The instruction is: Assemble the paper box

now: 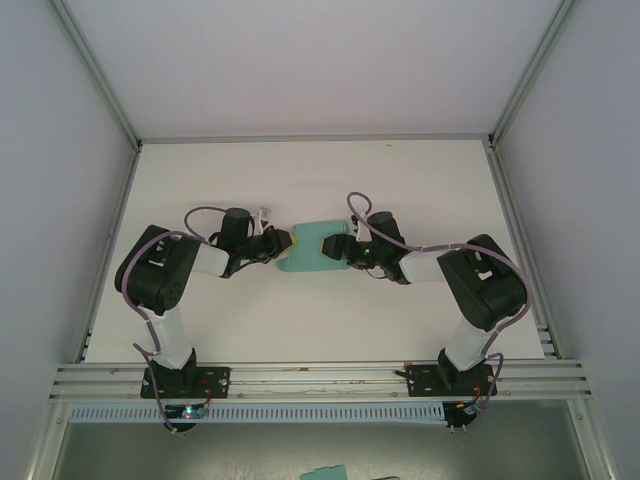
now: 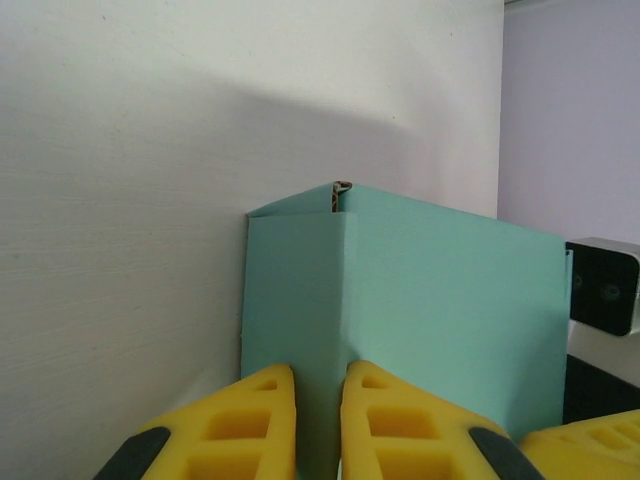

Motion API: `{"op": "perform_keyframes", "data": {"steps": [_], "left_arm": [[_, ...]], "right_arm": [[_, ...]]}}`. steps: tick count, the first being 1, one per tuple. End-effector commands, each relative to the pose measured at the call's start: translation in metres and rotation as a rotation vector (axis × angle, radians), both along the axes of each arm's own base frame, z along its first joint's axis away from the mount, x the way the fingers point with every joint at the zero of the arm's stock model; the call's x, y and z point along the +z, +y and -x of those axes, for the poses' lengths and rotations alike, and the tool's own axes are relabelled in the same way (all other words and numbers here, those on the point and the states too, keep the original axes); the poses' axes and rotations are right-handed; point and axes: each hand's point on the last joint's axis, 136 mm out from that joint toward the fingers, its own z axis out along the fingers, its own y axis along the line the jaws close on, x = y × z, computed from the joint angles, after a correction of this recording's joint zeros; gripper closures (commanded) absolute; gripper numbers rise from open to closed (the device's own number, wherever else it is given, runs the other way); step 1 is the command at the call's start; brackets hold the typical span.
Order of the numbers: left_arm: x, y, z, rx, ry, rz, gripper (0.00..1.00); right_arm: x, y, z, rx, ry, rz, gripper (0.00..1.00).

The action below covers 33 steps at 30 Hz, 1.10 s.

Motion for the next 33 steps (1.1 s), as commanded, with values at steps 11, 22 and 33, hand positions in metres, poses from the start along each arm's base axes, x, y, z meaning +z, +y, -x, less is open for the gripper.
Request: {"op": "perform_keyframes", "data": {"steps": [11,22,33], "left_arm": [[0.066,-0.003,0.027,-0.206,-0.284,-0.211,0.10],[0.135,-0.042,0.118,-0.719,-1.063,-0.896,0.00],[0.114,-0.077,0.116,-0.807,-1.166,-1.086,0.00]], "right_arm": [[0.076,-0.002,0.014,0.034,-0.098,-0.178,0.63],[0.080,-0.048,0.049,-0.119,0.426,-0.171,0.61],[0.098,-0.056,0.081,-0.154,0.650,-0.272,0.65]]}}
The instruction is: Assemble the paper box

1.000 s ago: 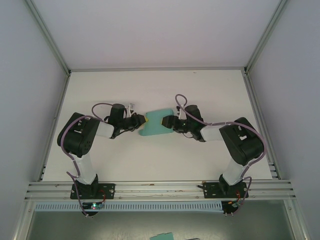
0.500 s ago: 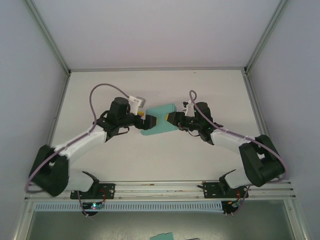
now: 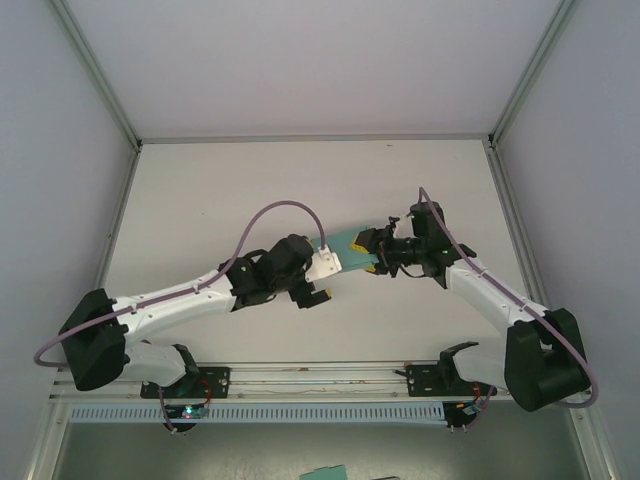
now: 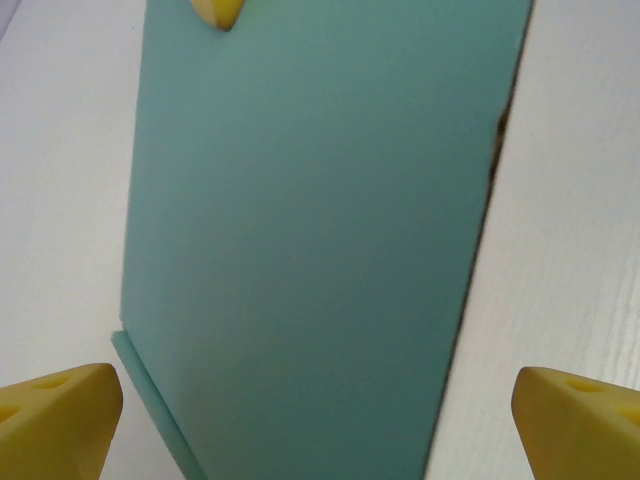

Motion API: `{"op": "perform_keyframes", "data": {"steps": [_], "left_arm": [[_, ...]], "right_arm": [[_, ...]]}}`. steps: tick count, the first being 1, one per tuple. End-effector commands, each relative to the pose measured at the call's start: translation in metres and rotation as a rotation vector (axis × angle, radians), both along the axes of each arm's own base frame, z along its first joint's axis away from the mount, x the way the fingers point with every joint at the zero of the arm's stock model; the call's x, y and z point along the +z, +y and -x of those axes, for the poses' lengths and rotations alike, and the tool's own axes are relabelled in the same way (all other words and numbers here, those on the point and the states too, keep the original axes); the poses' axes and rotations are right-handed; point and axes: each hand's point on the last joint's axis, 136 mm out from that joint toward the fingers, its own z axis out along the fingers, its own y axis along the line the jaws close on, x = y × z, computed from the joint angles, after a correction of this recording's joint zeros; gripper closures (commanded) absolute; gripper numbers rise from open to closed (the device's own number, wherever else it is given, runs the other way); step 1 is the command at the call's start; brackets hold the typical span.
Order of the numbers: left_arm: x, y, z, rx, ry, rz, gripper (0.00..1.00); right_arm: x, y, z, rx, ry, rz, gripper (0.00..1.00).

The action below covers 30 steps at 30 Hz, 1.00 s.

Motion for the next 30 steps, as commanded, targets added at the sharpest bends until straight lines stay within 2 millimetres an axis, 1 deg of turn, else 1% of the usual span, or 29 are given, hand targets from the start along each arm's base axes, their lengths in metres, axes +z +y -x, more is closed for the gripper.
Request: {"op": "perform_keyframes", "data": {"steps": [1,4,6,9,11,15,18,23,25,28,30], "left_arm": [[0.014,-0.001,-0.014,0.011,-0.128,-0.030,0.00],[0.015,0.002,-0.030,0.074,-0.212,-0.058,0.00],[0.013,0.002,-0.033,0.072,-0.233,-0.073,0.00],[0.007,-0.005,-0.024,0.016,-0.197,-0.058,0.00],[0.004,-0.010,-0.016,-0.024,-0.158,-0.046,0.02],[0.003,-0.021,-0.006,-0.087,-0.121,-0.016,0.06],[0.003,-0.024,-0.004,-0.105,-0.104,-0.011,0.13],[0.001,-0.021,-0.008,-0.099,-0.126,-0.040,0.26],[0.000,-0.021,-0.008,-0.095,-0.124,-0.043,0.26],[0.000,-0.021,-0.010,-0.089,-0.131,-0.040,0.34],[0.003,-0.023,-0.011,-0.089,-0.138,-0.028,0.44]], "right_arm": [[0.000,0.000,0.016,0.011,0.120,-0.030,0.65],[-0.002,0.001,0.023,0.024,0.155,-0.048,0.65],[-0.003,0.001,0.026,0.017,0.178,-0.054,0.65],[0.001,0.001,0.022,-0.003,0.175,-0.061,0.65],[0.006,0.002,0.019,-0.006,0.168,-0.075,0.65],[0.011,0.008,0.021,0.021,0.168,-0.087,0.65],[0.012,0.011,0.025,0.034,0.180,-0.095,0.65],[0.019,0.011,0.026,0.032,0.178,-0.113,0.65],[0.022,0.012,0.028,0.031,0.174,-0.117,0.65],[0.027,0.011,0.028,0.027,0.157,-0.123,0.64],[0.027,0.011,0.030,0.027,0.155,-0.123,0.61]]}}
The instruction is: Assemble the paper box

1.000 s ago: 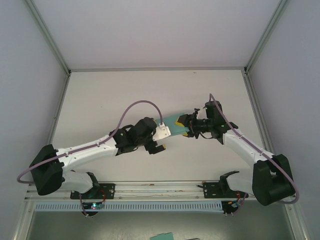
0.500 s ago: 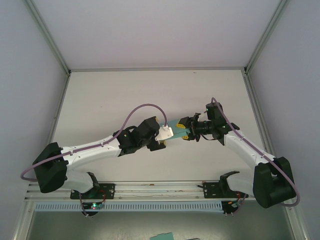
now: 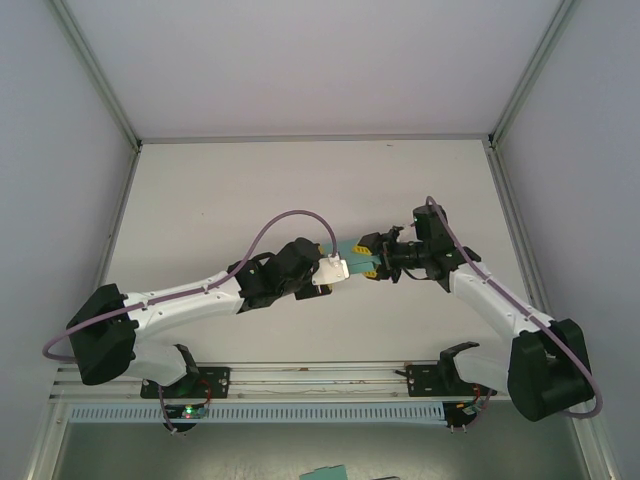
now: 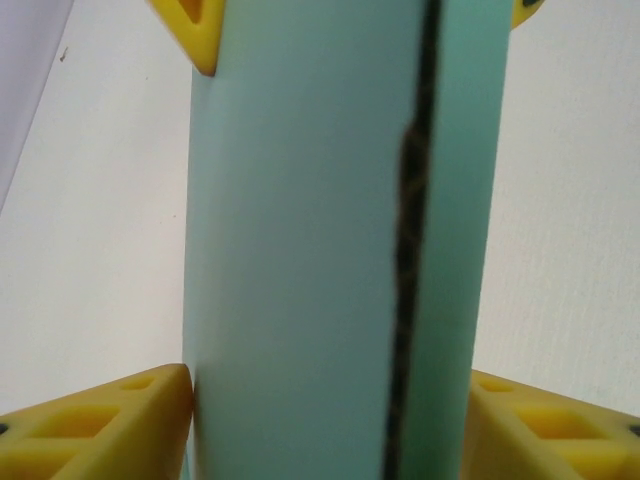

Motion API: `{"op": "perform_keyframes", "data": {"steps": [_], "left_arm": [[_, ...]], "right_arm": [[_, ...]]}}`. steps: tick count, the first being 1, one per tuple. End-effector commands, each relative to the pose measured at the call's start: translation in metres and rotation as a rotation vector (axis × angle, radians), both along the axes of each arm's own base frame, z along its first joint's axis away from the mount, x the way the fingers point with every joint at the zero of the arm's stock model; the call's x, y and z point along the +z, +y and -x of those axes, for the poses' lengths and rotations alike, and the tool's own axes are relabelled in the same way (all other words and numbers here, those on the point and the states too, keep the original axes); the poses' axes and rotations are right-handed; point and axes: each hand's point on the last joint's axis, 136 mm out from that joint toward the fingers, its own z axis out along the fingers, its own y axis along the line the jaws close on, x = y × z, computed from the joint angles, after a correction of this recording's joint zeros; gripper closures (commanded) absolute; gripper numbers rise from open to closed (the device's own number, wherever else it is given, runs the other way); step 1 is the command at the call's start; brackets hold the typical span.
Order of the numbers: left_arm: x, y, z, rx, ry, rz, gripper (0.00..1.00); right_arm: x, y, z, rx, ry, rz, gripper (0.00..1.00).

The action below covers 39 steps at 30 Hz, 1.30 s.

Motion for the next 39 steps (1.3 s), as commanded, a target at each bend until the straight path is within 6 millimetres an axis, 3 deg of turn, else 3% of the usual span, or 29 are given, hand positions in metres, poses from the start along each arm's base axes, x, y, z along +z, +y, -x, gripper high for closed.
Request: {"op": "perform_keyframes", "data": {"steps": [1,6,8,9,10,11,17,21,24,26,28,31,33,35,39], "left_arm": [[0.007,-0.008,-0.004,-0.008,-0.025,0.022,0.46],[0.012,-0.005,-0.004,-0.005,-0.042,0.024,0.57],[0.015,-0.005,-0.003,-0.009,-0.045,0.028,0.60],[0.016,-0.005,-0.003,-0.014,-0.047,0.030,0.61],[0.018,-0.006,-0.002,-0.022,-0.046,0.033,0.62],[0.018,-0.005,-0.001,-0.028,-0.043,0.031,0.62],[0.004,0.008,0.011,-0.081,0.079,-0.030,0.65],[0.006,0.027,0.022,-0.102,0.287,-0.022,0.65],[0.003,0.042,0.041,-0.170,0.427,-0.053,0.63],[0.002,0.049,0.041,-0.162,0.469,-0.059,0.64],[0.002,0.054,0.041,-0.168,0.528,-0.048,0.63],[-0.004,0.058,0.044,-0.189,0.570,-0.031,0.62],[-0.008,0.057,0.044,-0.199,0.576,-0.026,0.62],[-0.014,0.058,0.041,-0.186,0.601,-0.043,0.62],[-0.031,0.060,0.030,-0.130,0.675,-0.124,0.63]], "right_arm": [[0.020,0.011,0.016,0.076,-0.021,-0.073,0.61],[0.023,0.008,0.010,0.017,-0.069,-0.083,0.60],[0.024,0.008,0.010,0.012,-0.073,-0.091,0.50],[0.024,0.007,0.010,0.013,-0.079,-0.089,0.41],[0.025,0.007,0.009,0.014,-0.094,-0.085,0.11],[0.025,0.006,0.008,0.013,-0.111,-0.079,0.02],[0.018,-0.017,-0.006,-0.029,-0.270,0.092,0.01],[0.021,-0.048,-0.026,-0.073,-0.553,0.343,0.01],[0.042,-0.062,-0.036,-0.021,-0.842,0.525,0.01],[0.061,-0.068,-0.038,0.036,-1.024,0.634,0.02],[0.081,-0.065,-0.035,0.074,-1.213,0.662,0.01],[0.107,-0.065,-0.033,-0.007,-1.414,0.641,0.01],[0.119,-0.053,-0.022,0.070,-1.558,0.604,0.02],[0.112,-0.037,-0.006,0.243,-1.619,0.586,0.08],[0.074,-0.025,0.007,0.515,-1.548,0.699,0.13]]}}
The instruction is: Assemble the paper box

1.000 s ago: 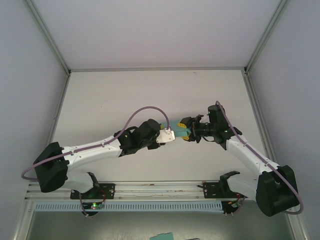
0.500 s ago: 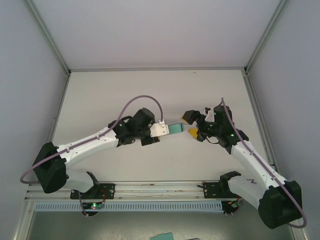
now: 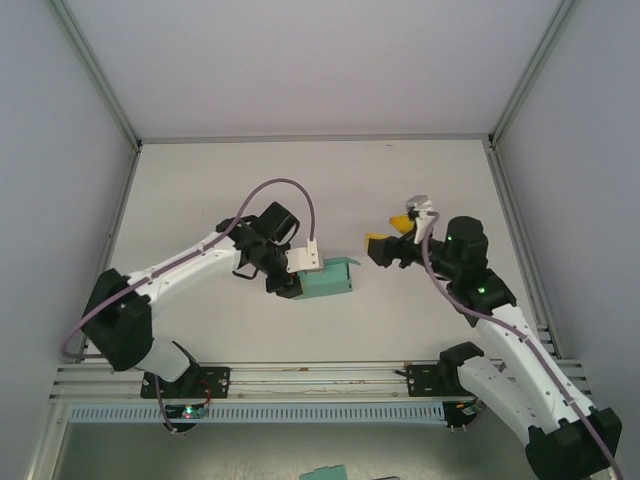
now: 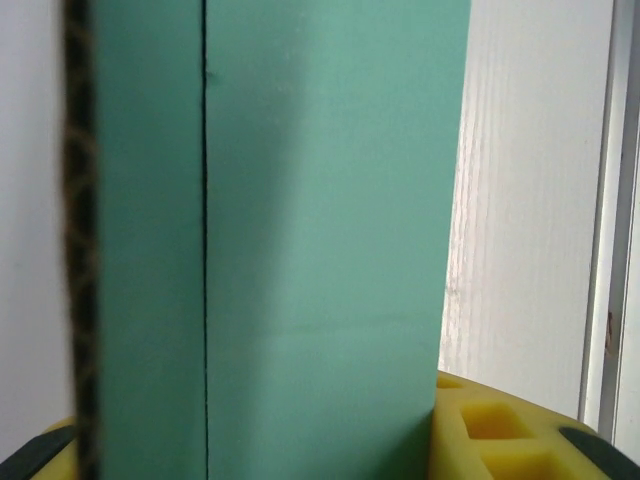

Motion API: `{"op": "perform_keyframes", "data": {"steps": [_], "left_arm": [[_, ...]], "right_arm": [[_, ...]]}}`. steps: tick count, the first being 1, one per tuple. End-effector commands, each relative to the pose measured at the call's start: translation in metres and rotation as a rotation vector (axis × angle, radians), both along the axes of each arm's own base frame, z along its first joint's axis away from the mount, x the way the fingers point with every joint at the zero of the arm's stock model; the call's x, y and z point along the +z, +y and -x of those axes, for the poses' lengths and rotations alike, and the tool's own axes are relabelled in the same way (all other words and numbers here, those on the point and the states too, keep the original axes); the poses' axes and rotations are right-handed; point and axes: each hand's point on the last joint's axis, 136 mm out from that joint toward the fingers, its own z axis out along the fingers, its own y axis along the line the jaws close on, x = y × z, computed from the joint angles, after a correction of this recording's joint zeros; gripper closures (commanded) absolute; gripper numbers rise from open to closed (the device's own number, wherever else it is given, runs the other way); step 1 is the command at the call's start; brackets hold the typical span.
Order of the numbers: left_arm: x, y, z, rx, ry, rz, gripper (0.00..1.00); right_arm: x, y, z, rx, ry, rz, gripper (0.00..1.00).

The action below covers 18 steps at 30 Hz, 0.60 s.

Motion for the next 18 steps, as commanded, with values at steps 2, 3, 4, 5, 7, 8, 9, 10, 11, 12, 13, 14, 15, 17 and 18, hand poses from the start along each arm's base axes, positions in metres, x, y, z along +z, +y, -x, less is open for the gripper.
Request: {"op": "perform_keyframes", "data": {"steps": [2,3,4,5,7,8,9,10,11,12,13,14,15,17,18], "left_arm": [[-0.011,0.004,-0.001,-0.014,0.085,-0.064,0.62],[-0.012,0.004,-0.001,-0.021,0.088,-0.064,0.62],[-0.013,0.003,-0.002,-0.027,0.086,-0.064,0.62],[-0.013,0.002,-0.004,-0.027,0.083,-0.063,0.62],[-0.012,0.002,-0.007,-0.028,0.078,-0.074,0.62],[-0.012,0.002,-0.008,-0.031,0.077,-0.081,0.62],[-0.013,0.002,-0.009,-0.032,0.075,-0.088,0.62],[-0.013,0.002,-0.010,-0.032,0.072,-0.094,0.62],[-0.013,0.003,-0.011,-0.028,0.069,-0.096,0.62],[-0.013,0.003,-0.011,-0.028,0.069,-0.097,0.62],[-0.014,0.003,-0.011,-0.029,0.069,-0.097,0.62],[-0.015,0.003,-0.010,-0.032,0.070,-0.097,0.62],[-0.015,0.003,-0.010,-0.034,0.069,-0.096,0.62],[-0.016,0.004,-0.010,-0.036,0.070,-0.097,0.62],[-0.017,0.004,-0.009,-0.036,0.069,-0.101,0.62]], "right_arm": [[-0.037,0.016,0.017,0.155,0.002,0.273,0.16],[-0.045,0.020,0.018,0.172,0.021,0.300,0.17],[-0.053,0.023,0.017,0.183,0.046,0.321,0.17],[-0.060,0.027,0.017,0.207,0.072,0.328,0.19],[-0.070,0.034,0.017,0.246,0.115,0.323,0.24],[-0.075,0.036,0.016,0.251,0.141,0.331,0.26],[-0.079,0.037,0.014,0.253,0.160,0.343,0.28],[-0.082,0.038,0.013,0.255,0.176,0.355,0.31],[-0.086,0.039,0.012,0.259,0.196,0.371,0.34],[-0.090,0.040,0.013,0.265,0.211,0.386,0.37],[-0.094,0.041,0.012,0.271,0.216,0.405,0.41],[-0.098,0.043,0.011,0.275,0.213,0.422,0.43],[-0.100,0.043,0.008,0.269,0.209,0.439,0.44],[-0.103,0.045,0.002,0.253,0.201,0.456,0.49],[-0.103,0.046,-0.001,0.249,0.200,0.457,0.50]]}}
